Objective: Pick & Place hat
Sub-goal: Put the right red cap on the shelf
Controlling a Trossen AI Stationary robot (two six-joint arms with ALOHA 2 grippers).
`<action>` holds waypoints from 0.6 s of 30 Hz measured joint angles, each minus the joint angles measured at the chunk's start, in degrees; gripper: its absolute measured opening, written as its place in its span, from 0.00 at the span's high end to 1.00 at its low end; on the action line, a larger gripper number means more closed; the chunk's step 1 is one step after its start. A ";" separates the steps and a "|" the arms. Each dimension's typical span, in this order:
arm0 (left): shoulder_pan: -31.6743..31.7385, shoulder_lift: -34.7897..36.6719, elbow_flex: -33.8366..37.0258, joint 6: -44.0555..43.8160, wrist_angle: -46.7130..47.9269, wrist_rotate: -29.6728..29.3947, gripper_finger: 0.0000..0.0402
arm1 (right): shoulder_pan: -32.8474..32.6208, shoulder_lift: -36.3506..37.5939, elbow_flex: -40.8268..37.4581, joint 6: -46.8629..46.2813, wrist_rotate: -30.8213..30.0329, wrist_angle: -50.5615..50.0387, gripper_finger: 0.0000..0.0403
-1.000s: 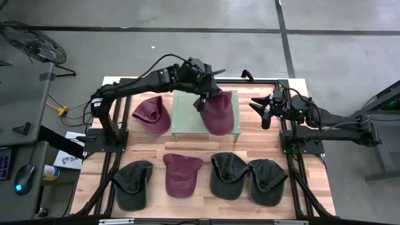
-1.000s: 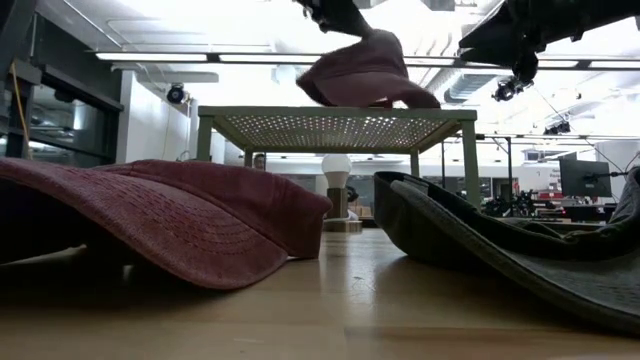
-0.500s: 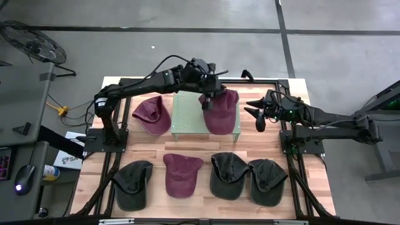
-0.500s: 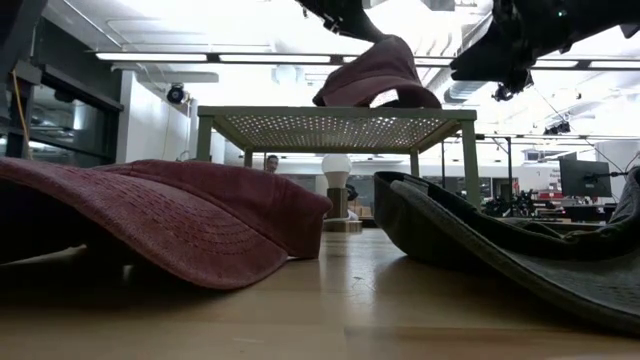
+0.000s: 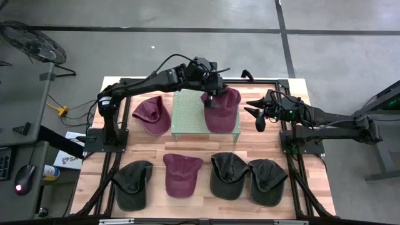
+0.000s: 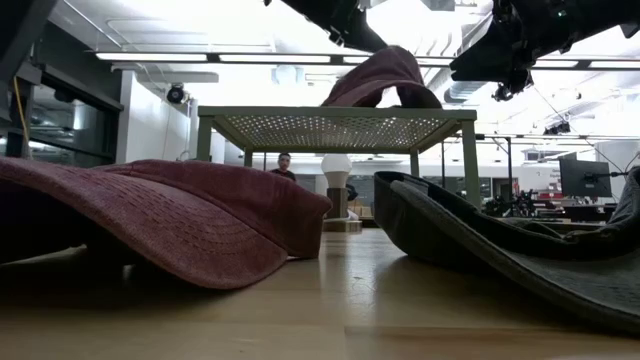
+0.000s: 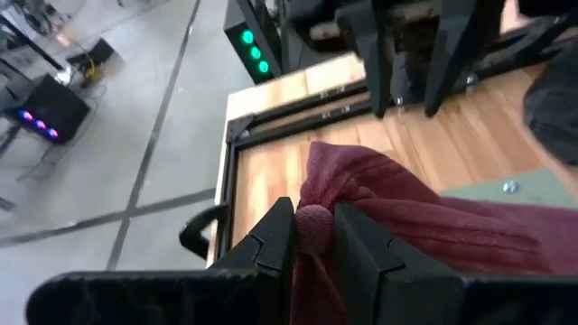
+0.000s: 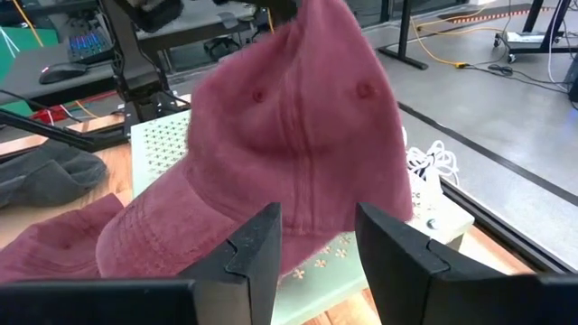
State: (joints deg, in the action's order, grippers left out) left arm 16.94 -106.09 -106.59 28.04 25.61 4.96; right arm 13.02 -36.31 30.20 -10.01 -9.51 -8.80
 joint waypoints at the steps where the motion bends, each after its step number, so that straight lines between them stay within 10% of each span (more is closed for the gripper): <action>1: 0.01 -0.13 0.03 -0.11 0.26 -0.73 0.87 | 0.02 0.00 0.00 0.01 -0.02 0.00 0.67; 18: 0.40 -2.53 0.05 -3.29 -1.91 -6.50 0.84 | 0.02 0.01 0.00 -0.05 -1.30 -1.72 0.67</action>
State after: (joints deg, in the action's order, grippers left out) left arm 17.34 -108.62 -106.54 24.75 23.70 -1.53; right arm 13.03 -36.29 30.20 -10.07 -10.80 -10.52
